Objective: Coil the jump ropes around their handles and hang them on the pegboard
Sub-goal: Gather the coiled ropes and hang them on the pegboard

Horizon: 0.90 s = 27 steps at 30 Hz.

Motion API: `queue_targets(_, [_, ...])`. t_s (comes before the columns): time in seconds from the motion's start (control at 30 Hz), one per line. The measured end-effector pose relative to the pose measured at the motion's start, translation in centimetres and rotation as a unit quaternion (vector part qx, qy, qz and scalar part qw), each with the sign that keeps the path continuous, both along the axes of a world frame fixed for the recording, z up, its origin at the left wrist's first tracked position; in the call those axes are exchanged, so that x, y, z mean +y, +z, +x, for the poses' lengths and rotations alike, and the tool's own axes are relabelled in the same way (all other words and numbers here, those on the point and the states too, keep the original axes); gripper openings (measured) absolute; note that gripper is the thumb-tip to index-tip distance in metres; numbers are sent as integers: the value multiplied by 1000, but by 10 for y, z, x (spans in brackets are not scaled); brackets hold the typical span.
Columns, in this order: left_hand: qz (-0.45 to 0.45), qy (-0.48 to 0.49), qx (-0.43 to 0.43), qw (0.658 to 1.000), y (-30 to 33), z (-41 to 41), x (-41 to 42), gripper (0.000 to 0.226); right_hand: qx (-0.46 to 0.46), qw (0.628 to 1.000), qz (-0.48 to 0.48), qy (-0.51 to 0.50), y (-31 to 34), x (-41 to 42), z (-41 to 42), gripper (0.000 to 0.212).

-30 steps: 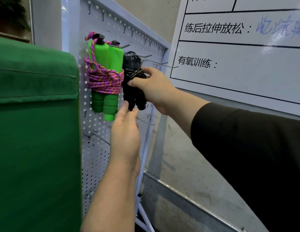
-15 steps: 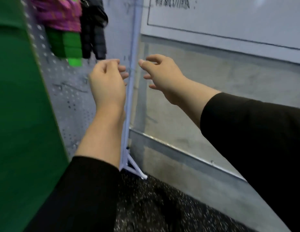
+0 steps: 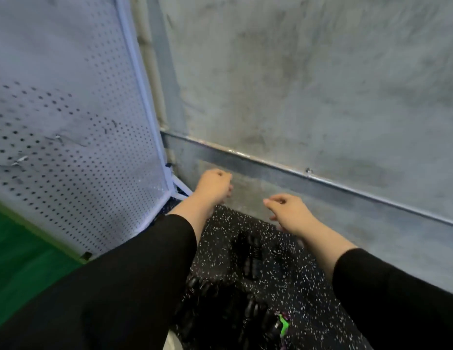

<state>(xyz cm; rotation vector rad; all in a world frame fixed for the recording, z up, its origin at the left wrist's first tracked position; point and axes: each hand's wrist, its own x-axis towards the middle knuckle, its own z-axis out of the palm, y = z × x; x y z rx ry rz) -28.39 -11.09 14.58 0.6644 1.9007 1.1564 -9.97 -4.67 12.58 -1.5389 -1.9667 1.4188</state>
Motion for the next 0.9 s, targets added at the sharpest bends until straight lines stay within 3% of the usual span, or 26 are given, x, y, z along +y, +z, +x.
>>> queue_targets(0.2, [-198, -70, -3, 978, -170, 29, 42, 31, -68, 990, -120, -17, -150, 47, 29, 52])
queue_targets(0.33, [-267, -77, -33, 960, -250, 42, 62, 49, -109, 975, -194, -2, -238, 65, 23, 54])
queue_targets(0.47, [-316, -84, -77, 942, -292, 60, 73, 47, -120, 959, -257, 8, -283, 64, 15, 23])
queue_targets(0.6, [-325, -71, -97, 938, -288, 70, 84, 38, -87, 944, -314, -54, -281, 58, -6, 16])
queue_targets(0.77, [-251, -7, -165, 954, -268, 65, 97, 37, -54, 963, -260, -38, -256, 69, -26, 25])
queue_targets(0.9, [-153, 31, -122, 980, -209, 45, 98, 40, -6, 987, -157, -24, -215, 76, -51, 38])
